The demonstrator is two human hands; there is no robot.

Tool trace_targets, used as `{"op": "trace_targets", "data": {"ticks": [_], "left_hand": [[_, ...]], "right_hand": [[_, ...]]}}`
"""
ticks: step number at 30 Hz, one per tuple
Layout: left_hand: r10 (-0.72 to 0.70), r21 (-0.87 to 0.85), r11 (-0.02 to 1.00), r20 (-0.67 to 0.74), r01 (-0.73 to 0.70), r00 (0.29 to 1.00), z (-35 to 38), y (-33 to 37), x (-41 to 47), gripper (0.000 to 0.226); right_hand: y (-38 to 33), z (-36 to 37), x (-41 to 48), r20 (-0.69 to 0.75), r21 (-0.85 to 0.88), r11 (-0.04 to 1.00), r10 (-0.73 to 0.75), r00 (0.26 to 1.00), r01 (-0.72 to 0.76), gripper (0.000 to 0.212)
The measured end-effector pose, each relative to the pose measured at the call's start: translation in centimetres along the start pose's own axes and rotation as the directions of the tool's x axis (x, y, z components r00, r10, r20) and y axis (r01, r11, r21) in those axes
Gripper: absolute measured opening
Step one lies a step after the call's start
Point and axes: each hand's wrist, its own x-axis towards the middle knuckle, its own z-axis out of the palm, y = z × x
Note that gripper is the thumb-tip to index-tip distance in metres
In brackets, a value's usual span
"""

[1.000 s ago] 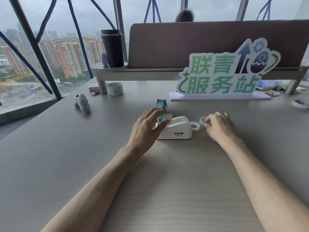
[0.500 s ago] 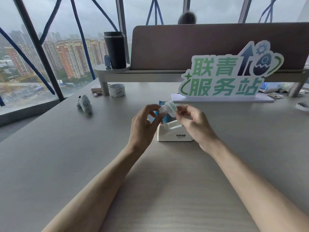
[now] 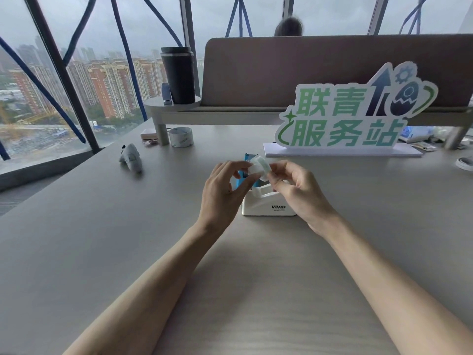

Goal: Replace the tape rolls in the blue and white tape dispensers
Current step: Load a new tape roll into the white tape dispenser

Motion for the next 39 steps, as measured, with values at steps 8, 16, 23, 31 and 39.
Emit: {"op": "trace_targets", "data": {"ticks": [8,16,23,31,39], "left_hand": [[0.038,0.059,0.998,-0.035,-0.036,0.999,0.1,0.0,-0.1,0.021],[0.044,0.142,0.989,-0.058,-0.036,0.997,0.0,0.5,-0.3,0.020],[0.024,0.165,0.986,-0.087,-0.010,0.996,0.1,0.7,-0.4,0.020],[0.021,0.146,0.989,-0.097,-0.007,0.995,0.2,0.8,-0.4,0.020],[0.001,0.082,0.997,-0.057,0.004,0.998,0.2,0.7,-0.1,0.018]], "right_hand": [[-0.2,0.2,-0.1,0.009,-0.006,1.000,-0.018,1.000,0.018,0.016],[0.4,0.6,-0.1,-0.022,-0.046,0.998,-0.033,0.999,0.032,0.014],[0.8,1.1,-0.3,-0.069,-0.046,0.998,-0.049,0.996,0.046,0.019],[0.4,1.0,-0.5,-0.092,-0.005,0.998,-0.067,0.993,0.067,0.018],[0.4,1.0,-0.8,-0.126,-0.019,0.993,-0.114,0.985,0.113,0.015]]}}
